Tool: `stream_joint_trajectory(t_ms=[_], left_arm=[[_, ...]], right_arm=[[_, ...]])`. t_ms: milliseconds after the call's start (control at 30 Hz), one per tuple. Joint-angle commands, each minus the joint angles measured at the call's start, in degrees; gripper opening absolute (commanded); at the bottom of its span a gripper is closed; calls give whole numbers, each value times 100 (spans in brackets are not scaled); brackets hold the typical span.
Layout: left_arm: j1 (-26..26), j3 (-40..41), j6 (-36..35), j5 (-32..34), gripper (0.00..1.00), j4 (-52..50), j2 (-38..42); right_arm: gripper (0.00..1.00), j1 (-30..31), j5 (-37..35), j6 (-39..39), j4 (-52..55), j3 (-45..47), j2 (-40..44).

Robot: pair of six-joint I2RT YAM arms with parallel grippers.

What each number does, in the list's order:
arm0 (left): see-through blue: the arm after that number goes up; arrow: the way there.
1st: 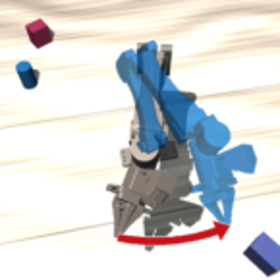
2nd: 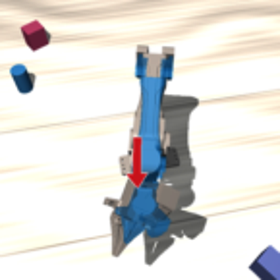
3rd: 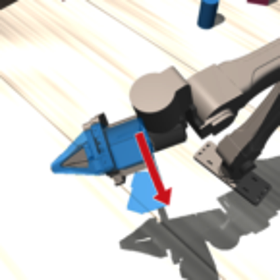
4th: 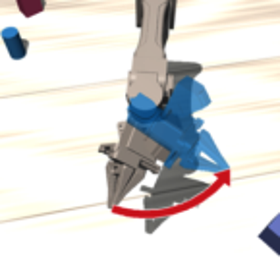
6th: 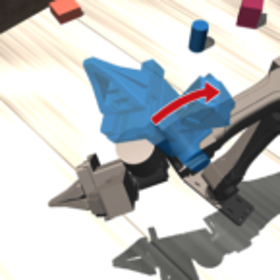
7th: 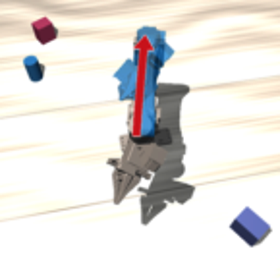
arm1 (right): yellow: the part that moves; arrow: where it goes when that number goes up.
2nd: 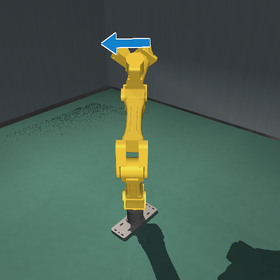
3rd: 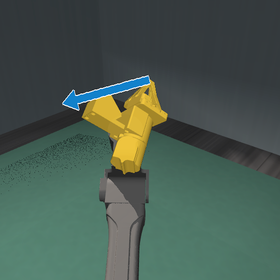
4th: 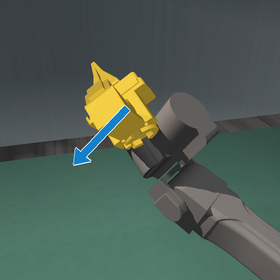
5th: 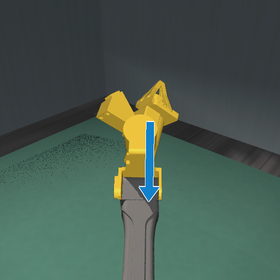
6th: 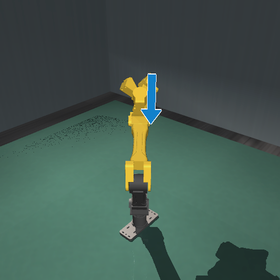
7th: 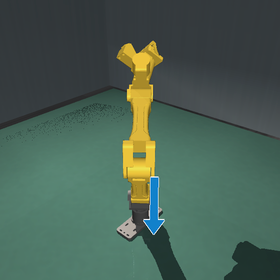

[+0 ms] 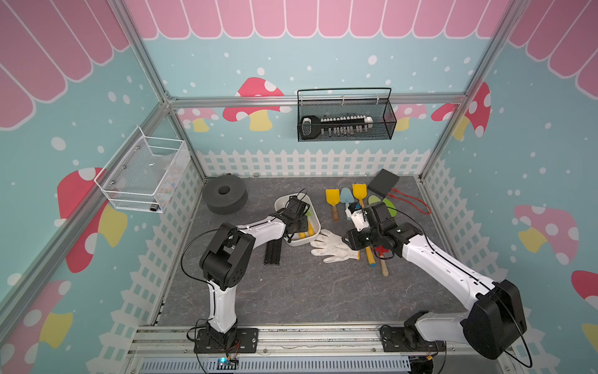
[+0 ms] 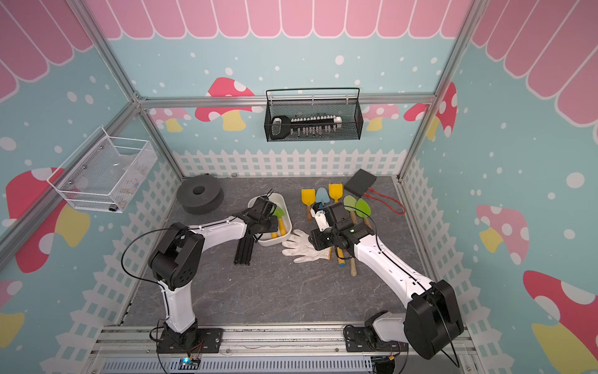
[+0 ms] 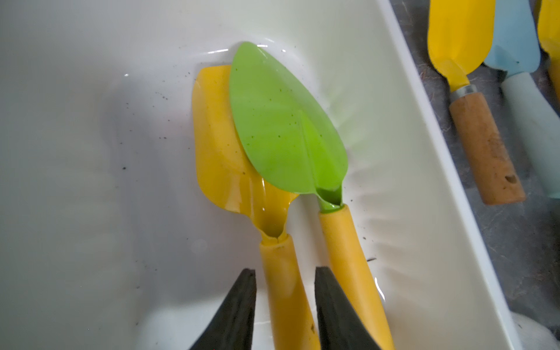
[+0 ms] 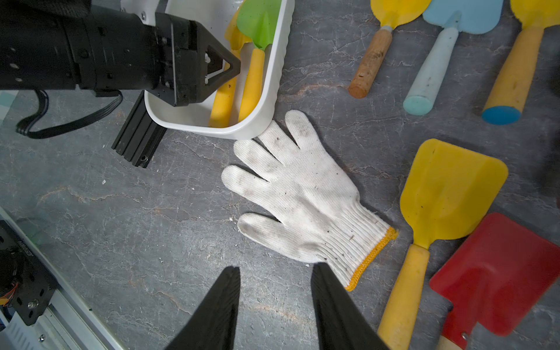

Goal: Take the shovel out of the storage box
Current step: Pick up the shovel from the storage box.

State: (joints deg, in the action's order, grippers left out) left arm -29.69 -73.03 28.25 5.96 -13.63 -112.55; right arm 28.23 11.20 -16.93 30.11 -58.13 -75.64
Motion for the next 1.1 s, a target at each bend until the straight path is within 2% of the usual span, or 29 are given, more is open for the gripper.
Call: stream_joint_trajectory(t_ms=[0,133,400,567,733,1067], left_arm=[[68,-251,22,-24,35,-177,-178],[108,-375,14,-81,30,-237,-361],[173,-631,23,-42,29,-455,-595],[201,-661,14,-104,11,-472,-561],[201,-551,5,-86,1,-472,-241],[153,-318,45,12,0,-621,504]], right_arm=[[45,42,66,58,-14,65,-21],[45,39,75,56,-14,81,31],[45,42,101,56,-5,91,94],[45,37,59,62,4,100,114],[45,41,80,75,-5,97,54],[45,42,92,105,-14,177,104]])
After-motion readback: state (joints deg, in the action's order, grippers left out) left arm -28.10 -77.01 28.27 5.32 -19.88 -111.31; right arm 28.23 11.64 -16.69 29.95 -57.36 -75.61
